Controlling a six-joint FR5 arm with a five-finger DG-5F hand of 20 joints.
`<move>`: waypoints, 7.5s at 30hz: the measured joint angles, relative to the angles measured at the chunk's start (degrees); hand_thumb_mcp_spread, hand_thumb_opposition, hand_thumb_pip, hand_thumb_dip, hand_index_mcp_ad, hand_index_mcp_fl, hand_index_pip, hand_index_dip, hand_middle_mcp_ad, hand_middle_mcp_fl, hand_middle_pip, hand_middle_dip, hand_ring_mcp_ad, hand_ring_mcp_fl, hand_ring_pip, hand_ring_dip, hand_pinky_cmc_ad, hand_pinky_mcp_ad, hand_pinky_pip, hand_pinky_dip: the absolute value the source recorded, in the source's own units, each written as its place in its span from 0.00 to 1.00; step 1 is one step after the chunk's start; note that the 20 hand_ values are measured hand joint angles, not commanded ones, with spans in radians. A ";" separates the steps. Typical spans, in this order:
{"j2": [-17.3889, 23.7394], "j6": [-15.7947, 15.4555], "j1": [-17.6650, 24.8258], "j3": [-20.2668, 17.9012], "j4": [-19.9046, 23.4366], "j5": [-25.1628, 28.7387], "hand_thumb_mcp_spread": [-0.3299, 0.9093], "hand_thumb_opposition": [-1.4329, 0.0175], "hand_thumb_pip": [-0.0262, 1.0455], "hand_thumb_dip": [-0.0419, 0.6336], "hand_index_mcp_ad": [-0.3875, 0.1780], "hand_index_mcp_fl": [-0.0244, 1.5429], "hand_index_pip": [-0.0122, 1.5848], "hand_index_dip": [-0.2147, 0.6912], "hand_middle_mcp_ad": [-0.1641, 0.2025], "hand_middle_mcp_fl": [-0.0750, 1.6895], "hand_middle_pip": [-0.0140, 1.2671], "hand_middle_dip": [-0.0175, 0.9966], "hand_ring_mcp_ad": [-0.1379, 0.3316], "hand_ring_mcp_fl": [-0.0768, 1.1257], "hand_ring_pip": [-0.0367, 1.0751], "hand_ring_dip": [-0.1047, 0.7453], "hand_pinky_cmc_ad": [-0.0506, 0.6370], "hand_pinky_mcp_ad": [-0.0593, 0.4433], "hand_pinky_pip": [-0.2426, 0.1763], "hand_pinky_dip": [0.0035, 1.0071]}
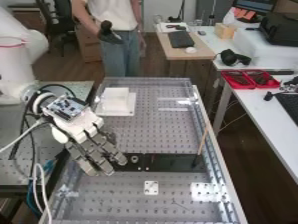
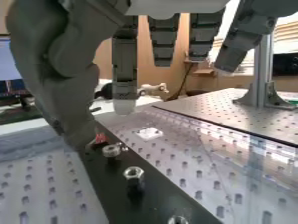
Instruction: Grab the larger nut and place it in the white container
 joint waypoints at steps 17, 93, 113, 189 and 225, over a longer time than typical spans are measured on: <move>-3.18 -3.45 -7.77 -1.04 6.81 -12.54 0.53 0.39 0.67 0.39 0.50 0.02 0.97 0.45 0.69 0.05 0.11 0.19 0.64 0.06 0.11 0.18 0.53 0.57 0.33 0.40; -10.25 -2.44 -4.11 -1.64 14.88 -5.13 0.53 0.39 0.68 0.39 0.50 0.02 0.98 0.46 0.70 0.05 0.11 0.19 0.64 0.06 0.18 0.18 0.53 0.61 0.33 0.55; -10.13 -3.32 -4.13 -2.08 16.05 -4.92 0.57 0.39 0.66 0.39 0.50 0.02 0.98 0.47 0.70 0.05 0.11 0.19 0.64 0.06 0.17 0.18 0.53 0.61 0.32 0.51; -10.81 -2.71 -4.23 -1.44 15.21 -5.82 0.59 0.39 0.65 0.41 0.60 0.18 0.96 0.41 0.68 0.07 0.11 0.19 0.64 0.06 0.18 0.18 0.53 0.51 0.36 0.51; -10.79 -2.54 -4.70 -1.33 17.40 -5.94 0.58 0.40 0.56 0.39 0.64 0.33 0.96 0.40 0.65 0.09 0.11 0.19 0.64 0.06 0.17 0.19 0.53 0.48 0.36 0.49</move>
